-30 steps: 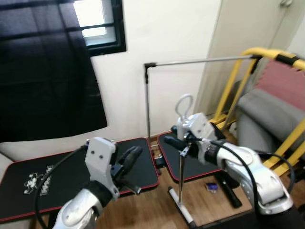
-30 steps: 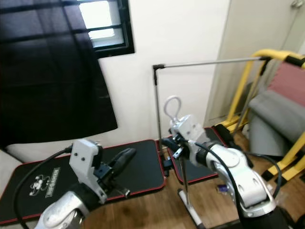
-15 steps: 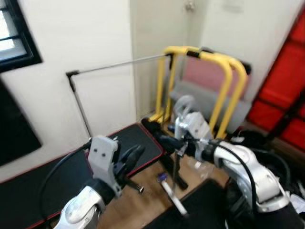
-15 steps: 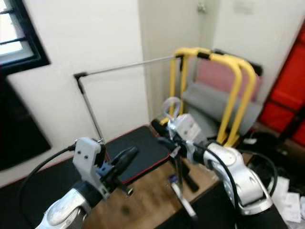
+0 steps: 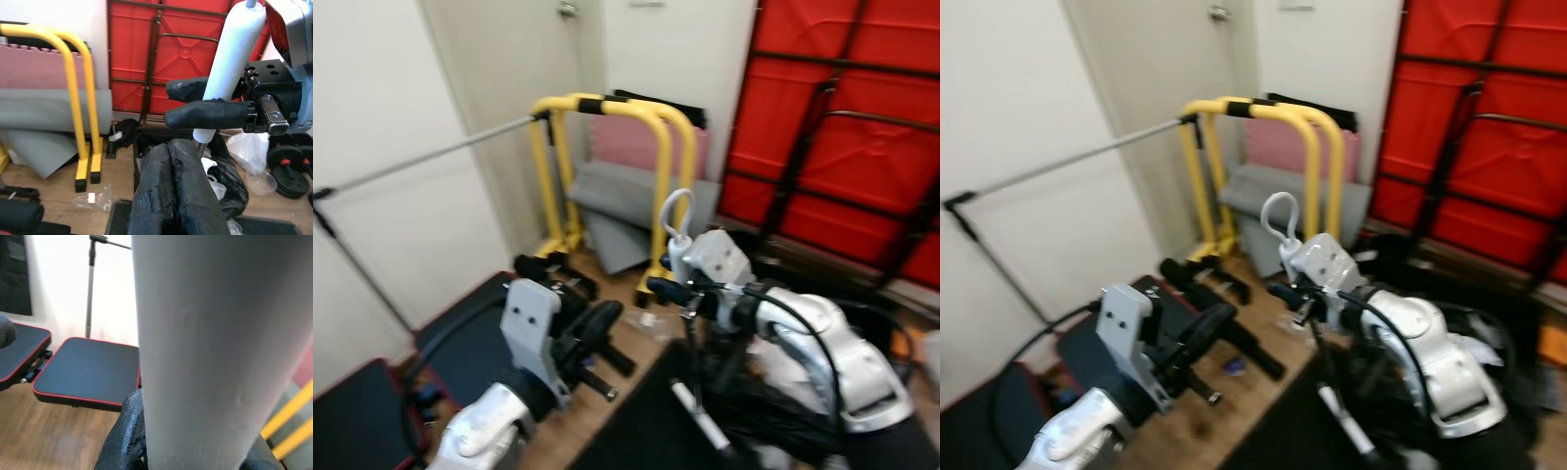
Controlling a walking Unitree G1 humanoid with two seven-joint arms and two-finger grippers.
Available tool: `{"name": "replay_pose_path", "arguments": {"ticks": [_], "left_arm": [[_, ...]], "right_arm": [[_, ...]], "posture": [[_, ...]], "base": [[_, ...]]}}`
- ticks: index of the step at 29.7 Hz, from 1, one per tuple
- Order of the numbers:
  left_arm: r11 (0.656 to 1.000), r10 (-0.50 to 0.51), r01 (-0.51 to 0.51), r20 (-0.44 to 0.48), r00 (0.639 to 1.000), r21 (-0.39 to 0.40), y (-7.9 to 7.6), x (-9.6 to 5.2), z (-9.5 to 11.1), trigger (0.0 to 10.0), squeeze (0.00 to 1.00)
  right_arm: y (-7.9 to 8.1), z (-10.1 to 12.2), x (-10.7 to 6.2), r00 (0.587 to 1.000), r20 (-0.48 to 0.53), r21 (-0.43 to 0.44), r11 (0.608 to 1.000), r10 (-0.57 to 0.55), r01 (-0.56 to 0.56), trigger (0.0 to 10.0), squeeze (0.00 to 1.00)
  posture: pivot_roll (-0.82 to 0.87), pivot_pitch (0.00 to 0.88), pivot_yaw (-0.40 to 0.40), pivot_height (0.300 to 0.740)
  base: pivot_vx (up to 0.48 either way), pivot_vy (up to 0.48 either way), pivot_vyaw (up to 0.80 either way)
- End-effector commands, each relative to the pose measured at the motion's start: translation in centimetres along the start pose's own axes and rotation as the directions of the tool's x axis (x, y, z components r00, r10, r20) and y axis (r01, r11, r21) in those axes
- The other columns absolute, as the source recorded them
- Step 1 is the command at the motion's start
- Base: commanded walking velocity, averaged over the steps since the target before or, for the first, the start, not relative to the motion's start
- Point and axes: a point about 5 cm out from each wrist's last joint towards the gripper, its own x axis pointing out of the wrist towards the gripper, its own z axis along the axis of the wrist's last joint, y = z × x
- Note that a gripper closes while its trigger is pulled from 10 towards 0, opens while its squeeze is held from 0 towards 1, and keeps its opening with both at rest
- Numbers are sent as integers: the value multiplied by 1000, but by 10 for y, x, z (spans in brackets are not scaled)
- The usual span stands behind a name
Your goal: Sweep floor
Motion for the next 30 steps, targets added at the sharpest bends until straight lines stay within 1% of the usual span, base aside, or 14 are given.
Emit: {"name": "replay_pose_path", "arguments": {"ticks": [1, 9, 17, 30], "left_arm": [[1000, 21, -21, -15, 1000, 0, 3, -1, -1, 10000, 0], [1000, 26, -26, -14, 1000, -5, 4, -1, -1, 10000, 0], [999, 30, -30, -12, 999, -13, 3, -1, -1, 10000, 0], [999, 31, -31, -12, 999, -16, 4, 0, -2, 10000, 0]], "right_arm": [[2, 12, -1, 998, 65, -50, 999, 16, -12, 10000, 0], [5, 14, -1, 996, 75, -69, 997, 43, -38, 10000, 0], [13, 21, -3, 986, 118, -109, 988, 119, -106, 10000, 0], [17, 23, -5, 978, 136, -133, 981, 159, -141, 10000, 0]], "posture": [[-92, 9, 0, 740], [-93, 11, 0, 740], [-95, 14, -3, 740], [-96, 14, -3, 740]], "base": [[0, 0, -800], [0, 0, -800], [0, 0, -800], [0, 0, -800]]}}
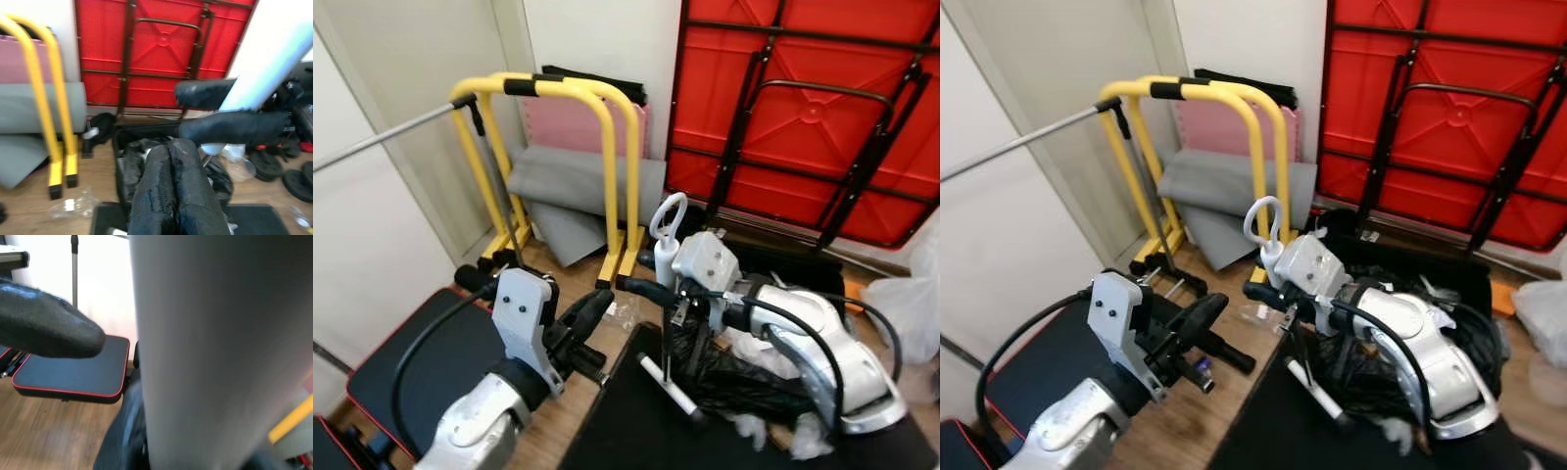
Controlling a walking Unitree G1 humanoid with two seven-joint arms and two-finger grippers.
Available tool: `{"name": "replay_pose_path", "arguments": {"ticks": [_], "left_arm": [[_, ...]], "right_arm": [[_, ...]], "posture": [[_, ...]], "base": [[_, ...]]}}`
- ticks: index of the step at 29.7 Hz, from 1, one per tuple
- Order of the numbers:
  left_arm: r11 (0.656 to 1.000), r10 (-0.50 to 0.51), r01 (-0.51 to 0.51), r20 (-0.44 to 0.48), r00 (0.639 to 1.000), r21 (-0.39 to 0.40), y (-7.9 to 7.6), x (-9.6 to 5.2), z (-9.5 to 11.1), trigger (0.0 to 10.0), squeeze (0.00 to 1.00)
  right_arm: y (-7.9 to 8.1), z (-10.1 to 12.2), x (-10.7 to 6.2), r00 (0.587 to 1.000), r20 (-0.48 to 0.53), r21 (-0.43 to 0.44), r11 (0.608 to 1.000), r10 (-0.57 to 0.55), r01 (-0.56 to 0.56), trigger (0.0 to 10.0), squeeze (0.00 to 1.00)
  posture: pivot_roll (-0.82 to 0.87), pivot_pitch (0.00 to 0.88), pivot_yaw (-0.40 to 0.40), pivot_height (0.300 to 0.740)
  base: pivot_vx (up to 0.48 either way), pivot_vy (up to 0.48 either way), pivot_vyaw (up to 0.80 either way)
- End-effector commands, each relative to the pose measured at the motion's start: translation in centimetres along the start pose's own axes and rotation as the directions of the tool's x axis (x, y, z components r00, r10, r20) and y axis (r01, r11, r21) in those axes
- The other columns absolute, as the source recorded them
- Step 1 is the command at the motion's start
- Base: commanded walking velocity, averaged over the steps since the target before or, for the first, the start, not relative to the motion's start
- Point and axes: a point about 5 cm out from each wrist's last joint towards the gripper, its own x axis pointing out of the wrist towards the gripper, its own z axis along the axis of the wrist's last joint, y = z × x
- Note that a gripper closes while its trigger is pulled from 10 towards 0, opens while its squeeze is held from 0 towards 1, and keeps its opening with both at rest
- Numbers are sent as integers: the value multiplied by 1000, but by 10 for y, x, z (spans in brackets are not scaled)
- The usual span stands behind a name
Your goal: Sweep floor
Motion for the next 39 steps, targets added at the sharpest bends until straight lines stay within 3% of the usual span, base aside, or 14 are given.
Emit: {"name": "replay_pose_path", "arguments": {"ticks": [1, 12, 19, 32, 39], "left_arm": [[1000, 22, -22, -17, 1000, 10, 4, -4, -1, 10000, 0], [999, 33, -32, -13, 999, 27, 5, -4, -1, 10000, 0], [999, 28, -28, -13, 1000, 38, 5, -4, 0, 10000, 0], [999, 16, -16, -17, 1000, 38, 4, -4, -2, 10000, 0], [999, 12, -11, -18, 1000, 32, 2, -5, -2, 10000, 0]], "right_arm": [[2, 16, 1, 997, 77, -54, 998, 17, -13, 10000, 0], [4, 15, 1, 996, 85, -71, 997, 33, -27, 10000, 0], [8, 17, 1, 993, 100, -106, 993, 62, -52, 10000, 0], [10, 14, 1, 993, 80, -154, 986, 82, -69, 10000, 0], [18, 20, -1, 981, 122, -145, 980, 153, -135, 10000, 0]], "posture": [[-96, 14, -3, 740], [-95, 13, -1, 740], [-95, 16, 0, 740], [-92, 9, -2, 740], [-94, 10, -2, 740]], "base": [[0, 0, -800], [0, 0, -800], [0, 0, 0], [0, -326, 0], [0, -324, 0]]}}
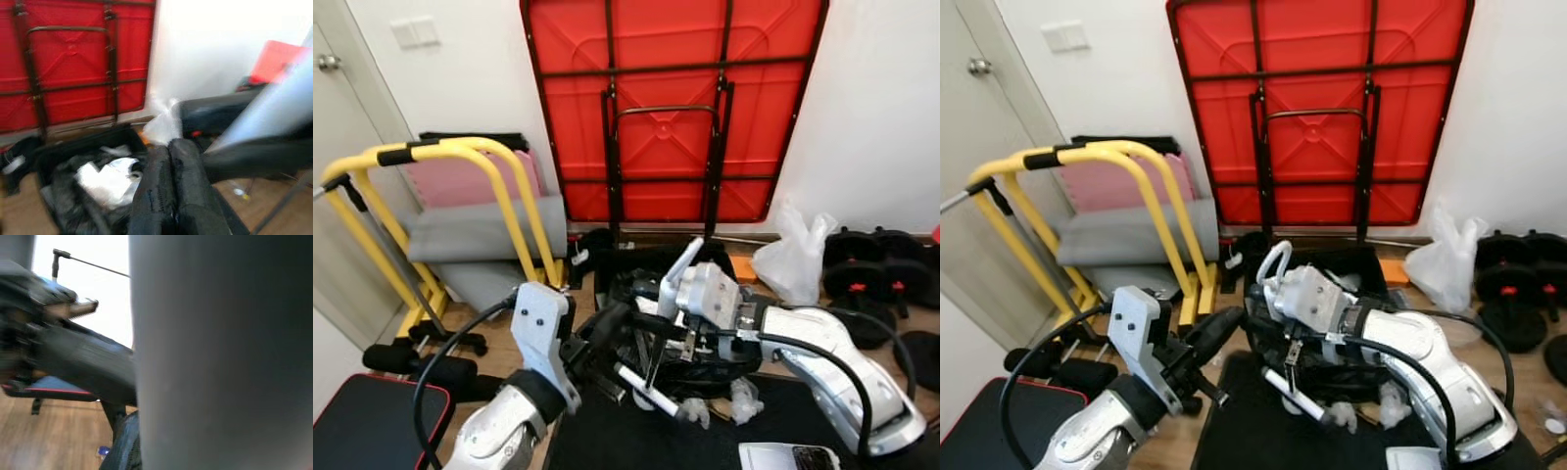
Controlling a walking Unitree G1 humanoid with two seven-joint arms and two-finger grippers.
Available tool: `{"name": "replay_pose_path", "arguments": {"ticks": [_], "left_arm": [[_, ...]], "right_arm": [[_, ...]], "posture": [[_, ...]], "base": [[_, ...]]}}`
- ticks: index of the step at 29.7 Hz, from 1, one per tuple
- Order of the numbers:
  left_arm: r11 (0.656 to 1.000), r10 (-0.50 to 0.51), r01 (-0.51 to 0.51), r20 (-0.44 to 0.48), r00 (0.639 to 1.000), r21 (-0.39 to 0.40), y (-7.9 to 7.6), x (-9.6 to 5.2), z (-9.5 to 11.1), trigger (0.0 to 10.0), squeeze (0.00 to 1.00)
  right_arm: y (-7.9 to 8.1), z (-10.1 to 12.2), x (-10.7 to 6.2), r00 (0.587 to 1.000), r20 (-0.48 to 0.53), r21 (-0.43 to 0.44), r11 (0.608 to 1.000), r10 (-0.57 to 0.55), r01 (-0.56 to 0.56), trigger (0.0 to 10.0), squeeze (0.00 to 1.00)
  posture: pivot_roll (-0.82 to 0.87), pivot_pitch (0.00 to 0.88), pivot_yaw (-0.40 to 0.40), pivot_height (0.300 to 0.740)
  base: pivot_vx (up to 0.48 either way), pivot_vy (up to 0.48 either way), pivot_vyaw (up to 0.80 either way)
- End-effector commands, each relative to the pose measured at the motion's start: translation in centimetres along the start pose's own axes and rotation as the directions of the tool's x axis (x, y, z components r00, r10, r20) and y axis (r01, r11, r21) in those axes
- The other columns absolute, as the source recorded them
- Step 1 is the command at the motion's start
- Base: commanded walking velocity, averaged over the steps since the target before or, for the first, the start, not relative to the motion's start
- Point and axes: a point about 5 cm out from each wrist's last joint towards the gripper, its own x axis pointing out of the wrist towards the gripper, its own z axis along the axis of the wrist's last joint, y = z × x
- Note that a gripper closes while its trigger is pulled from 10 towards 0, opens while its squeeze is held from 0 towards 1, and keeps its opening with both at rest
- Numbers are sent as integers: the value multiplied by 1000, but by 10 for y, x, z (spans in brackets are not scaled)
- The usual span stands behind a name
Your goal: Sweep floor
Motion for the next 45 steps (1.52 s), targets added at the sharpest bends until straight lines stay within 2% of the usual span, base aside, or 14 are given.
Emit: {"name": "replay_pose_path", "arguments": {"ticks": [1, 9, 13, 17, 21, 22, 27, 31, 32, 34, 39, 41, 45], "left_arm": [[1000, 1, -1, -1, 1000, 7, 1, 0, 0, 10000, 0], [1000, 8, -8, -3, 1000, -7, 1, 0, 0, 10000, 0], [1000, 8, -8, -2, 1000, -10, 1, 0, 1, 10000, 0], [1000, 6, -6, 2, 1000, -15, 0, -1, 2, 10000, 0], [1000, 5, -5, 3, 1000, -16, -1, -1, 3, 10000, 0], [1000, 2, -2, 7, 1000, -22, -3, -2, 4, 10000, 0], [1000, -2, 3, 11, 1000, -30, -8, -6, 8, 10000, 0], [999, -4, 4, 10, 1000, -36, -11, -10, 11, 10000, 0], [999, -4, 5, 9, 1000, -42, -14, -13, 12, 10000, 0], [999, -6, 6, 5, 1000, -51, -18, -18, 14, 10000, 0], [998, -9, 9, -2, 1000, -63, -21, -22, 16, 10000, 0], [997, -10, 10, -9, 1000, -71, -25, -26, 18, 10000, 0], [997, -9, 8, -17, 1000, -79, -28, -31, 20, 10000, 0]], "right_arm": [[-2, 14, -4, 999, 52, -74, 997, 3, 1, 10000, 0], [3, 13, -7, 997, 36, -115, 992, 65, -61, 10000, 0], [1, 14, -10, 995, 23, -154, 984, 96, -91, 10000, 0], [-4, 11, -13, 991, -30, -226, 965, 132, -136, 10000, 0], [-7, 10, -13, 989, -45, -246, 958, 143, -150, 10000, 0], [-11, 7, -10, 980, -73, -281, 939, 186, -199, 10000, 0], [-11, 1, -4, 951, -141, -304, 902, 275, -306, 10000, 0], [-14, 0, 0, 942, -157, -323, 886, 297, -333, 10000, 0], [-16, 0, 3, 939, -167, -346, 874, 301, -341, 10000, 0], [-22, 2, 7, 937, -182, -392, 852, 298, -347, 10000, 0], [-31, 7, 12, 945, -178, -451, 830, 275, -327, 10000, 0], [-42, 16, 17, 959, -158, -508, 813, 234, -283, 10000, 0], [-49, 22, 23, 968, -141, -547, 799, 208, -252, 10000, 0]], "posture": [[-94, 10, -2, 740], [-96, 14, 0, 740], [-98, 18, 0, 740], [-101, 31, -1, 740], [-100, 35, -3, 740], [-97, 53, -7, 740], [-86, 94, -17, 740], [-78, 108, -19, 740], [-64, 144, -21, 740], [-59, 163, -20, 740], [-52, 181, -18, 740], [-41, 206, -19, 740], [-36, 227, -19, 740]], "base": [[0, -285, 0], [0, 0, 0], [0, 0, 0], [0, 0, 0], [0, 0, 0], [0, 0, 0], [0, 0, 0], [0, 0, 0], [0, 0, 0], [0, 0, 0], [0, 0, 0], [0, 0, 0], [0, 0, 0]]}}
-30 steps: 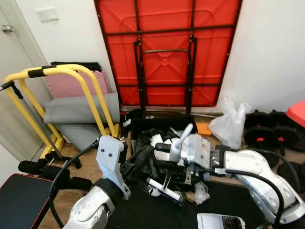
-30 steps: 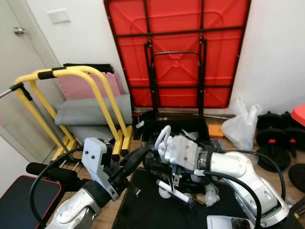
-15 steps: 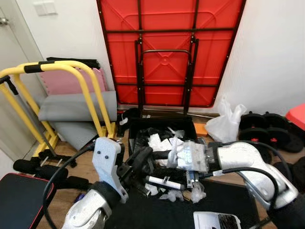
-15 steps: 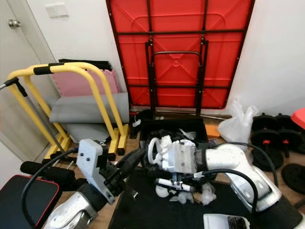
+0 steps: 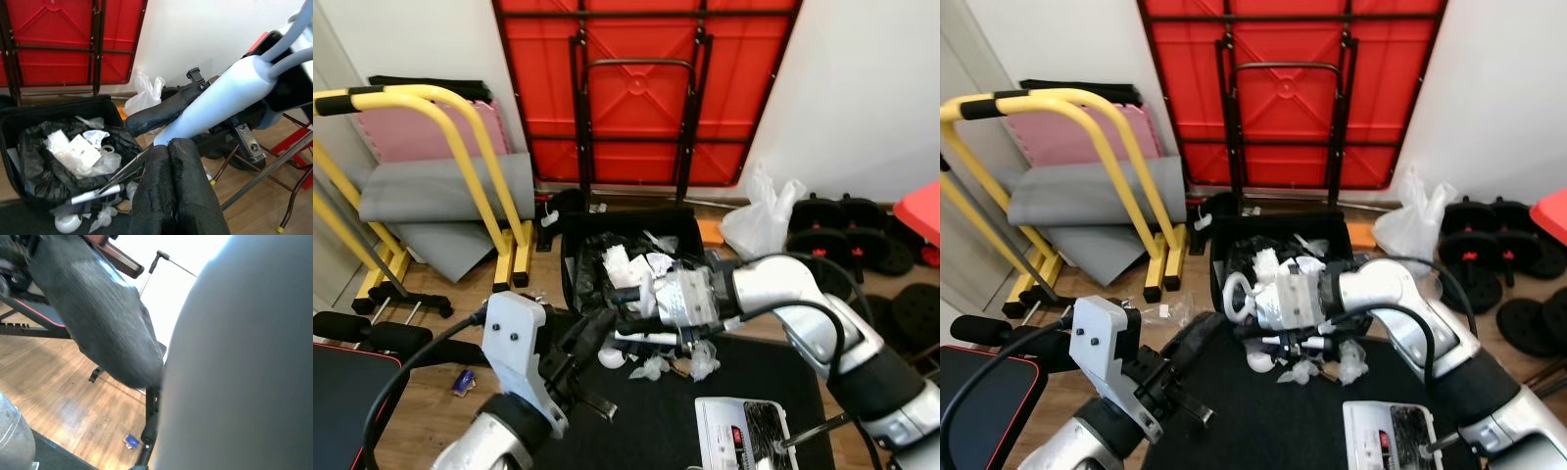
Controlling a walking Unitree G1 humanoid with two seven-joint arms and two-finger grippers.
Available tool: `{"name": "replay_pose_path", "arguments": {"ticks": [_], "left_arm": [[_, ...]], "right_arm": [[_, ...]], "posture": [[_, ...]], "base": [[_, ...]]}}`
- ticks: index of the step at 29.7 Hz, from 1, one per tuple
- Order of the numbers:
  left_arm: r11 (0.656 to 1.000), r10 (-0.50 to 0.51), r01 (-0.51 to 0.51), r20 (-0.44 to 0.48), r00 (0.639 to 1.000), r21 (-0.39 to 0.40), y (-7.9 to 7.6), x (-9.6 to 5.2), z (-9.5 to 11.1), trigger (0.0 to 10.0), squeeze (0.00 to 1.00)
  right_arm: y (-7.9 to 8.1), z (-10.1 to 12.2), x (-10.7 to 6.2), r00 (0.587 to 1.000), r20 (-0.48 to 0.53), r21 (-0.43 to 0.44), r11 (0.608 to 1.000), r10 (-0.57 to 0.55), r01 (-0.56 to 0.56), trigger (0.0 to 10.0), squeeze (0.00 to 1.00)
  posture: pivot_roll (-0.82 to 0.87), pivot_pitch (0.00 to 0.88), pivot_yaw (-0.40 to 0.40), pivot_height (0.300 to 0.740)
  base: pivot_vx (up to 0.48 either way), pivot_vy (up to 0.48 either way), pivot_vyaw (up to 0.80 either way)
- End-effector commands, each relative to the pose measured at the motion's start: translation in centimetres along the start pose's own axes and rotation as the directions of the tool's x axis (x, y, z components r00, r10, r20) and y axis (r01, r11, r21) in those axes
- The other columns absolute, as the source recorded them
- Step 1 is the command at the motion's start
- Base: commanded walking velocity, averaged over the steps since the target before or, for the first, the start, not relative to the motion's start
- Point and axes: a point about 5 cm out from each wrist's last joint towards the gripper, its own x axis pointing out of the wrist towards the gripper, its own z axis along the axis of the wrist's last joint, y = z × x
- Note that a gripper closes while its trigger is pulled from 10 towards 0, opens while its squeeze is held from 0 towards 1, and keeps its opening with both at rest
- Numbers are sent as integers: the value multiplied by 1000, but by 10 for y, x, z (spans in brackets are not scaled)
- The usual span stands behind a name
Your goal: Sweep floor
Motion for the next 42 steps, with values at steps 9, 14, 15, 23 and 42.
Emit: {"name": "replay_pose_path", "arguments": {"ticks": [9, 14, 15, 23, 42], "left_arm": [[1000, 4, -5, -37, 999, -25, -8, -9, 3, 10000, 0], [1000, 4, -5, -42, 999, -31, -10, -10, 3, 10000, 0], [999, 4, -6, -43, 999, -32, -10, -10, 3, 10000, 0], [999, 4, -6, -43, 999, -37, -10, -8, 3, 10000, 0], [999, 0, -2, -47, 999, -44, -7, -5, 1, 10000, 0]], "right_arm": [[0, 23, 31, 996, 85, -101, 994, -19, 28, 10000, 0], [11, 26, 34, 988, 127, -60, 995, 85, -78, 10000, 0], [14, 27, 32, 983, 144, -44, 993, 117, -112, 10000, 0], [20, 27, 1, 952, 165, 46, 962, 259, -270, 10000, 0], [11, 43, -29, 919, 248, 133, 929, 307, -346, 10000, 0]], "posture": [[-27, 249, -19, 740], [-28, 249, -23, 740], [-28, 249, -23, 740], [-44, 242, -24, 740], [-54, 211, -14, 740]], "base": [[0, 0, 0], [0, 0, 0], [0, 0, 0], [0, 0, 0], [0, 0, 0]]}}
